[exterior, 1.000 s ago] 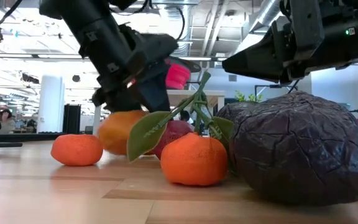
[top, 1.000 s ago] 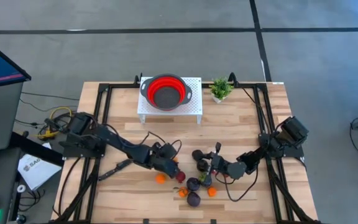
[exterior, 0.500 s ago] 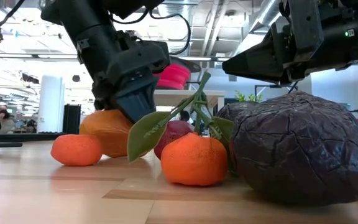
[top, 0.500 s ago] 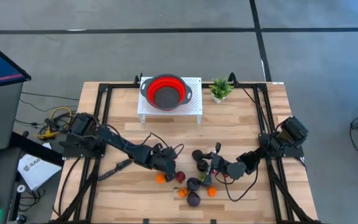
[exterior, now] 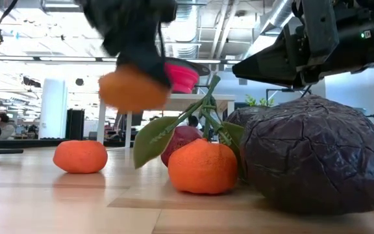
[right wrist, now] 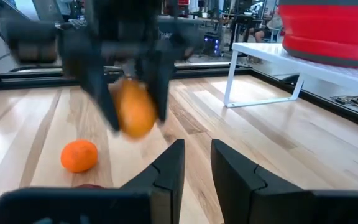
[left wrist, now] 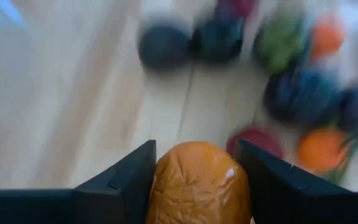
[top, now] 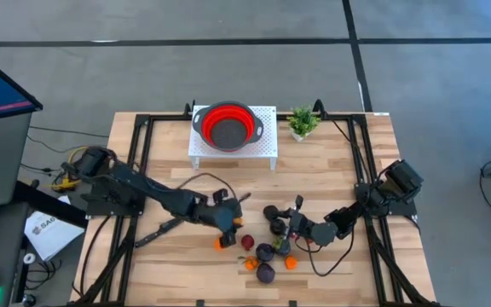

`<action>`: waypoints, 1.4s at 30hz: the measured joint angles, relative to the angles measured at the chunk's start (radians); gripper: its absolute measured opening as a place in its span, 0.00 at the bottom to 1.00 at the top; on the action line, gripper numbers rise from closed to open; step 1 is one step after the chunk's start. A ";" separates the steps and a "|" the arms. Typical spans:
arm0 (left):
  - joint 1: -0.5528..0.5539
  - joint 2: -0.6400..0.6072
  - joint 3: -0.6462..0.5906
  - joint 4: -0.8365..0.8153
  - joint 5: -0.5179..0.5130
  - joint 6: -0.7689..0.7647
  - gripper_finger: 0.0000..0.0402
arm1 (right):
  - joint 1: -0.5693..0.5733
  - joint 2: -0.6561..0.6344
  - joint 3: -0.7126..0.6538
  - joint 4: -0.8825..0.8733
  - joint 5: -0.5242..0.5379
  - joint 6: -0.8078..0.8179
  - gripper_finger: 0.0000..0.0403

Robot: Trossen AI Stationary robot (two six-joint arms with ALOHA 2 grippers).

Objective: Pick & Place Fruit
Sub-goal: Put the yellow mango into the red strainer bowl on the shelf

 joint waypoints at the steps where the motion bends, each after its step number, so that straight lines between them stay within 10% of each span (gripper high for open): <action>1: 0.009 -0.026 0.000 0.045 -0.006 0.022 0.49 | 0.000 0.000 0.000 0.000 0.000 0.000 0.18; 7: 0.115 -0.187 0.002 0.284 -0.005 0.239 0.50 | -0.020 0.000 0.000 0.032 0.000 -0.002 0.18; 22: 0.596 -0.236 0.177 0.145 0.125 0.916 0.50 | -0.099 -0.001 0.002 0.268 0.007 -0.218 0.18; 30: 0.744 -0.205 0.143 0.121 0.270 0.916 0.51 | -0.194 -0.001 0.002 0.390 0.067 -0.429 0.18; 42: 0.767 -0.104 0.089 0.135 0.226 0.897 0.54 | -0.245 -0.002 0.007 0.480 0.077 -0.474 0.18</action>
